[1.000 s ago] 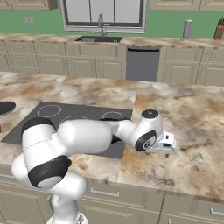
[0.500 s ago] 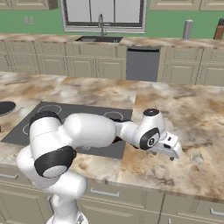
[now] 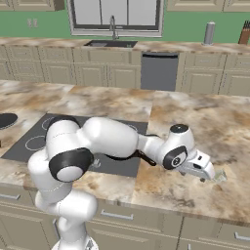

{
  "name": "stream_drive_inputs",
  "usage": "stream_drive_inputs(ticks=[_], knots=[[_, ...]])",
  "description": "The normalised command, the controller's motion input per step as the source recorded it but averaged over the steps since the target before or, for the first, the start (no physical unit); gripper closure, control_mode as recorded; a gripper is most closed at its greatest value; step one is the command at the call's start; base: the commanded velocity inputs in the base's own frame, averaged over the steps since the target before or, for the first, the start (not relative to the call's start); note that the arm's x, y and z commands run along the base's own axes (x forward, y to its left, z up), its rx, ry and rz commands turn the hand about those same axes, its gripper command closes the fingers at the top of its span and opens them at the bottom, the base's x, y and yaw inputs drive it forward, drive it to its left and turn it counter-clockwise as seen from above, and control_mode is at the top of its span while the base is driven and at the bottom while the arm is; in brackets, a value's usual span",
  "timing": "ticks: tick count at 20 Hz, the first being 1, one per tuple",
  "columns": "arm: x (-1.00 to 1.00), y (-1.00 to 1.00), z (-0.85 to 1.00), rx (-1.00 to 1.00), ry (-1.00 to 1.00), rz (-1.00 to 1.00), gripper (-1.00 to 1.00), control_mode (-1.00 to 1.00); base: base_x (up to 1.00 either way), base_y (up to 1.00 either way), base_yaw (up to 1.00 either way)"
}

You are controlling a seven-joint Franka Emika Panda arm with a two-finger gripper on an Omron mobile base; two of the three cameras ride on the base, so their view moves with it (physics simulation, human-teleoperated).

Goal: Place both pans onto different burners. Then place the garlic and the fish on different pans.

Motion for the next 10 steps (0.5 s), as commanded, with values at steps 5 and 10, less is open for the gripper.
stream_drive_inputs(ticks=[5, 10], knots=[[0.08, -0.16, 0.00, 0.06, -0.01, 0.00, -1.00, -1.00, 0.00, 0.00, 0.00], [0.10, -0.12, 0.00, 0.10, -0.04, 0.00, -1.00, -1.00, 0.00, 0.00, 0.00]])
